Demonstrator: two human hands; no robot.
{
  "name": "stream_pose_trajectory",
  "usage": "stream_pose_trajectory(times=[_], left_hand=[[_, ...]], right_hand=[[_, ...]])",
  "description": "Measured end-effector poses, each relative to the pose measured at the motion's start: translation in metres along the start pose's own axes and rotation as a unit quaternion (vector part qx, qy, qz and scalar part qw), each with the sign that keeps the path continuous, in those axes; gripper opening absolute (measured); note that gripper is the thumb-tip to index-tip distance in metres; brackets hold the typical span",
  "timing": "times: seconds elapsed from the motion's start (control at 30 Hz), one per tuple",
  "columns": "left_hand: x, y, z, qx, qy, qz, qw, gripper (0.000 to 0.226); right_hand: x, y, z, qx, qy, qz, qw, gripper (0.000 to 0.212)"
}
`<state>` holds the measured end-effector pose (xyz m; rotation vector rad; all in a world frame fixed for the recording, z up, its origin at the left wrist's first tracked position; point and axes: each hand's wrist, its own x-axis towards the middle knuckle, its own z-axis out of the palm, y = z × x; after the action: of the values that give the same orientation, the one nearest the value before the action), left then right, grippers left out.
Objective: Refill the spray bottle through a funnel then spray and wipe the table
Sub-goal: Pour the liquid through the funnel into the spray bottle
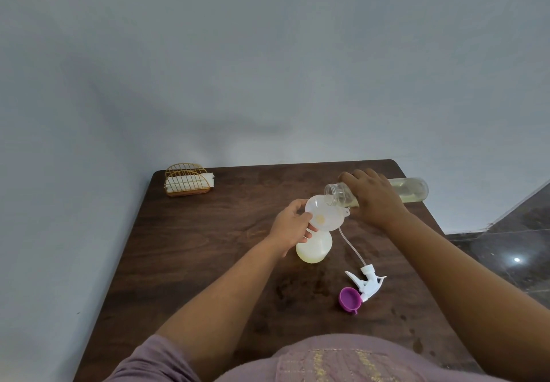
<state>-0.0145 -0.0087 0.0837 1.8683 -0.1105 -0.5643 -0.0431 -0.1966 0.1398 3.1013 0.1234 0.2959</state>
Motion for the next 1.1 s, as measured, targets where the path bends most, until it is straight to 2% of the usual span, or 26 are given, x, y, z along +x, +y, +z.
stream_pose_trajectory(times=[1.1], left_hand=[[0.0006,-0.0007,-0.0010,0.000,-0.002,0.003,1.000,0.032]], right_hand=[[0.0014,-0.0006,-0.0020,0.009,-0.007,0.006,1.000,0.052]])
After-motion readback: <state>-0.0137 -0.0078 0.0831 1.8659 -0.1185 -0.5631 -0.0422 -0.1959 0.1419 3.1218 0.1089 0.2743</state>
